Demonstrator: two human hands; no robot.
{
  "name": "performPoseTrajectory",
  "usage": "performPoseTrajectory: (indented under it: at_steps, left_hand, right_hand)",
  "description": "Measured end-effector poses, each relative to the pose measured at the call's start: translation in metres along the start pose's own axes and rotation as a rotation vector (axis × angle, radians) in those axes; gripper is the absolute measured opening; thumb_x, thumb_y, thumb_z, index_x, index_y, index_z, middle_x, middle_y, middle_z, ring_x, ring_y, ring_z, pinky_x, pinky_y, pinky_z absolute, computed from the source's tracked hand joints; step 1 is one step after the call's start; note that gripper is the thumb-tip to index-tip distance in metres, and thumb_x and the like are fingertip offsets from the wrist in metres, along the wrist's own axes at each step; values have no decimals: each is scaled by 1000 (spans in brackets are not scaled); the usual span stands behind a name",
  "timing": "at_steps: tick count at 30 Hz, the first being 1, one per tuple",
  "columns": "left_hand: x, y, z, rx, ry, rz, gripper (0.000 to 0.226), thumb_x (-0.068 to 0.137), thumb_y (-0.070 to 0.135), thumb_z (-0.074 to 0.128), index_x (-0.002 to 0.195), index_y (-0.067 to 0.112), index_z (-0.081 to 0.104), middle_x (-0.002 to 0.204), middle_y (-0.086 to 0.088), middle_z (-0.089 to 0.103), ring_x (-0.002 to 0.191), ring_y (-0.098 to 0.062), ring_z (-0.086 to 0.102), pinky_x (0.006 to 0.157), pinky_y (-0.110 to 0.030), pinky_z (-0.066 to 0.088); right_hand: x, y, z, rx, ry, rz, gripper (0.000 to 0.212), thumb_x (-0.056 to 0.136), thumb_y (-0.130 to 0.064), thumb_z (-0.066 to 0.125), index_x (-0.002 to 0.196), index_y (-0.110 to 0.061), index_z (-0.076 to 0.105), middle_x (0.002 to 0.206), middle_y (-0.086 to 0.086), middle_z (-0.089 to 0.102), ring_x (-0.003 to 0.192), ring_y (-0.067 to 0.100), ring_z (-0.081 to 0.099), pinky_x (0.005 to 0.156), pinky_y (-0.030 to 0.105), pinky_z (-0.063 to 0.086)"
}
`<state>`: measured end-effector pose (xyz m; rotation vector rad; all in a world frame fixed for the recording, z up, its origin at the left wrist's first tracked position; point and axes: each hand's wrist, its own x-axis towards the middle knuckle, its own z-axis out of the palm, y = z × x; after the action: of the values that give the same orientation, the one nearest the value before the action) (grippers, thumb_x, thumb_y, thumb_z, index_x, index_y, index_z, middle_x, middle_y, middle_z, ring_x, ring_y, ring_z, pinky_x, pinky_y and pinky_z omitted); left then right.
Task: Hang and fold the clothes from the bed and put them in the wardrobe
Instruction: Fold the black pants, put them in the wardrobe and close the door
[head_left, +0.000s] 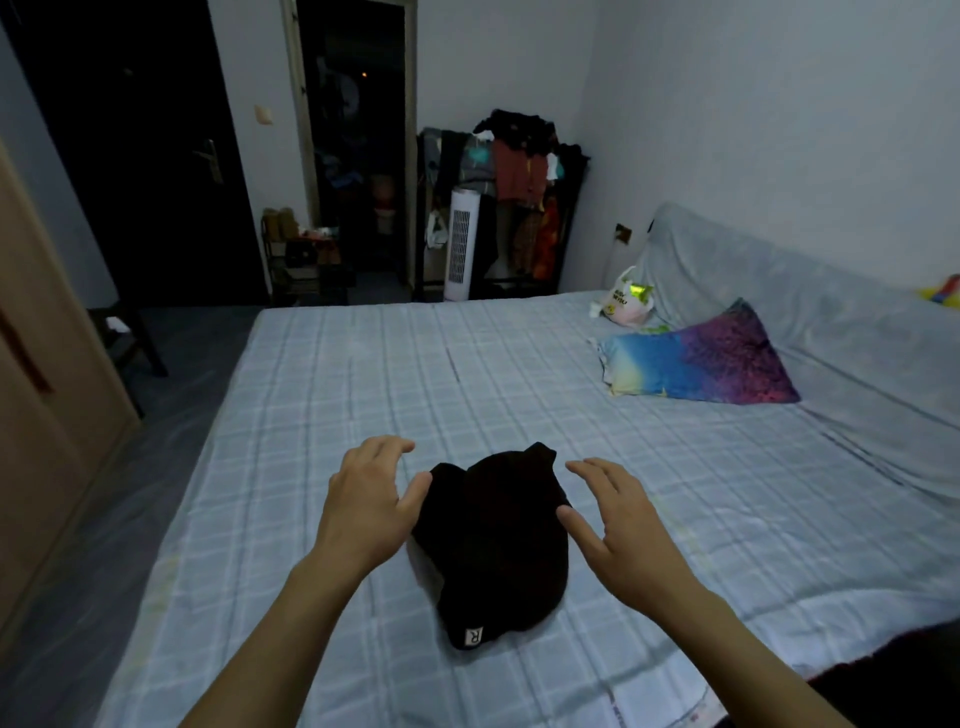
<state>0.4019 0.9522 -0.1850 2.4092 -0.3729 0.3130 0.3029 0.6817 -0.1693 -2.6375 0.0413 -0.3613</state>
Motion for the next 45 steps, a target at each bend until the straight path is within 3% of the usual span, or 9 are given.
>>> performPoseTrajectory:
  at_steps: [14,17,24,32,45]
  left_hand:
    - [77,0,76,53,-75,-37,42,93,41,60,131,23,56,135,7,54,126,-16,46,104,-36,41]
    - [102,8,101,70,-65,-83,42,93,40,61,131,22,56,136,6,54,127,-16,46,105,-38,41]
    - [152,26,149,45,-11,-247,42,94,38,61,133,22,55,135,7,54,125,-13,46,103,-26,36]
    - [168,11,151,120,-37,-342,45,96,40,58,136,21,53,137,5,52,127,-14,45,107,-31,38]
    - [206,-76,187,44,-87,-450,44,97,42,55,136,23,50,139,6,51,128,-13,43,107,-34,38]
  right_hand:
    - [114,74,22,90,-49,-1,50,97,-44,51,143,-24,44,145,-6,41,136,12,35,114,35,32]
    - [151,109,24,120,-74,-30,49,98,-43,51,143,-25,43,146,-7,41,137,10,34,114,32,31]
    - [224,184,33,168,-176,-57,47,98,-41,53,141,-23,47,144,-5,44,135,11,37,114,29,31]
    - [279,175,56,251,-221,-167,43,97,-34,57,138,-21,50,138,-7,49,130,8,42,106,16,25]
    - [353,173,136,169,-359,-138,46,98,-35,55,141,-22,47,141,-6,48,131,10,43,107,21,31]
